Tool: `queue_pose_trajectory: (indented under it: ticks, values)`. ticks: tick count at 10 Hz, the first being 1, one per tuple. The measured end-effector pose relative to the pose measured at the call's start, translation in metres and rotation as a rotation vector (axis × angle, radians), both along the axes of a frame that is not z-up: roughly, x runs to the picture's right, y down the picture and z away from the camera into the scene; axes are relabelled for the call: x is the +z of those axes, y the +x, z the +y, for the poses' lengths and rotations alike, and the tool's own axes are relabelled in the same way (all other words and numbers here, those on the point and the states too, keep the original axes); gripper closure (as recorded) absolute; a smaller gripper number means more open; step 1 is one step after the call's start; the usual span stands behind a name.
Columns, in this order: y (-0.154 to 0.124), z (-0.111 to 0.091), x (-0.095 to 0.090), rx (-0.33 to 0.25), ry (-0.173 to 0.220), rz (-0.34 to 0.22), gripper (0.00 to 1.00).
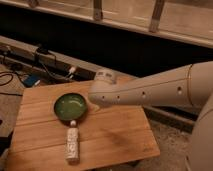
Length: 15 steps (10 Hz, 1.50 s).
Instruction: Place the bottle in the ceramic bowl
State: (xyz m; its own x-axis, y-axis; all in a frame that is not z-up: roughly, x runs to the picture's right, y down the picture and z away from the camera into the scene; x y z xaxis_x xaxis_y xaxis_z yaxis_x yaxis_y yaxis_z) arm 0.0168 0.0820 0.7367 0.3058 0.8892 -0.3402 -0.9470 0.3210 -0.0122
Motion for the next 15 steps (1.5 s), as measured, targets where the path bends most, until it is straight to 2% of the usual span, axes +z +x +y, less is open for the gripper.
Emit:
queue_pose_trajectory:
  ticks: [4,7,8,10,11,12,13,14,15]
  values:
    - [0.0,0.0,0.001,0.013,0.008,0.009,0.2]
    - [-0.031,0.01,0.0,0.088,0.071,0.039,0.2]
    - [-0.026,0.008,0.002,0.141,0.08,0.065,0.2]
    - [-0.025,0.008,0.001,0.185,0.084,0.08,0.2]
    - [-0.023,0.009,0.0,0.107,0.053,0.045,0.2]
    - [-0.015,0.01,0.002,-0.061,0.035,0.013,0.2]
    - [-0.027,0.011,0.001,-0.02,0.041,0.008,0.2]
    - [-0.025,0.012,0.001,0.017,0.043,0.024,0.2]
    - [-0.023,0.012,0.001,0.029,0.044,0.03,0.2]
